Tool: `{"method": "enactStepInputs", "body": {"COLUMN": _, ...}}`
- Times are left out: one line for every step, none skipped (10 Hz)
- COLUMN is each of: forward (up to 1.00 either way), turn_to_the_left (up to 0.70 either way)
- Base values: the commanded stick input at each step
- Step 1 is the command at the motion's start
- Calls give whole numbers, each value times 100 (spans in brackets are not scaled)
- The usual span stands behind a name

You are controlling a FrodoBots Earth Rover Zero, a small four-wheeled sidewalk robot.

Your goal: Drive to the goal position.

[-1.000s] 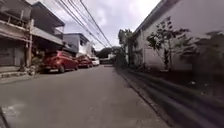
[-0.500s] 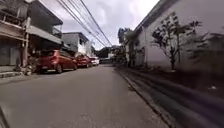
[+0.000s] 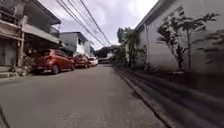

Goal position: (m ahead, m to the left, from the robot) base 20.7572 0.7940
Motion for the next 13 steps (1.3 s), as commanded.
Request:
{"method": "enactStepInputs", "body": {"forward": 70, "turn_to_the_left": 2}}
{"method": "enactStepInputs", "body": {"forward": 70, "turn_to_the_left": 2}}
{"method": "enactStepInputs", "body": {"forward": 70, "turn_to_the_left": 2}}
{"method": "enactStepInputs", "body": {"forward": 70, "turn_to_the_left": 4}}
{"method": "enactStepInputs", "body": {"forward": 70, "turn_to_the_left": 5}}
{"method": "enactStepInputs", "body": {"forward": 70, "turn_to_the_left": 5}}
{"method": "enactStepInputs", "body": {"forward": 70, "turn_to_the_left": 6}}
{"method": "enactStepInputs", "body": {"forward": 70, "turn_to_the_left": 27}}
{"method": "enactStepInputs", "body": {"forward": 70, "turn_to_the_left": 35}}
{"method": "enactStepInputs", "body": {"forward": 70, "turn_to_the_left": 20}}
{"method": "enactStepInputs", "body": {"forward": 70, "turn_to_the_left": 8}}
{"method": "enactStepInputs", "body": {"forward": 70, "turn_to_the_left": 0}}
{"method": "enactStepInputs", "body": {"forward": 70, "turn_to_the_left": 0}}
